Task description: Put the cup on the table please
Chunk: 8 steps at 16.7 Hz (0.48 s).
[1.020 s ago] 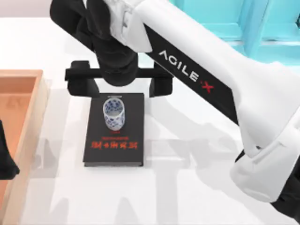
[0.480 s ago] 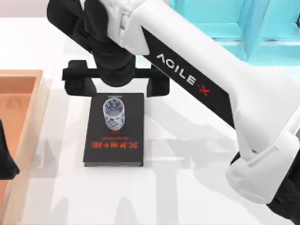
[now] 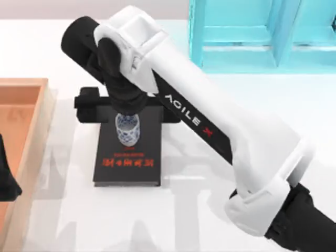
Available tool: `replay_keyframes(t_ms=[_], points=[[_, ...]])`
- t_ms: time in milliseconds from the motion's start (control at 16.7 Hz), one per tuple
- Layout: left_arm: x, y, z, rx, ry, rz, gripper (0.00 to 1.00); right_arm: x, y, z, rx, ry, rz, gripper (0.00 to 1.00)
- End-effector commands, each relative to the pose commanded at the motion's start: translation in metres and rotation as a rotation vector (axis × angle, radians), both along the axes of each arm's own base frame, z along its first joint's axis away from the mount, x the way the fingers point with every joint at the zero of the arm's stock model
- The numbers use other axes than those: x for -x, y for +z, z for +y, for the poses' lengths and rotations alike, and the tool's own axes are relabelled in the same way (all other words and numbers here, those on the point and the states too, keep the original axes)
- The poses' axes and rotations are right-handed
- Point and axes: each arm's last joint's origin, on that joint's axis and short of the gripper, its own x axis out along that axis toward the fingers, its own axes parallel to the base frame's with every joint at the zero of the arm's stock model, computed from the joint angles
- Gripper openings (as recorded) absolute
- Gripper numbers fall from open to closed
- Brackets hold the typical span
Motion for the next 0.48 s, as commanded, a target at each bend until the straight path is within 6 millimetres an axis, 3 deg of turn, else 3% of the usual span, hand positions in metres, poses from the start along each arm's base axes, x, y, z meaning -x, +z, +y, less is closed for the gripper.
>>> replay_keyframes(t_ms=[240, 480], points=[[0.000, 0.000, 0.000, 0.000, 0.000, 0.000, 1.00, -0.006, -0.027, -0.004, 0.006, 0.000, 0.005, 1.00], [0.000, 0.000, 0.000, 0.000, 0.000, 0.000, 1.00, -0.006, -0.027, -0.004, 0.006, 0.000, 0.005, 1.00]])
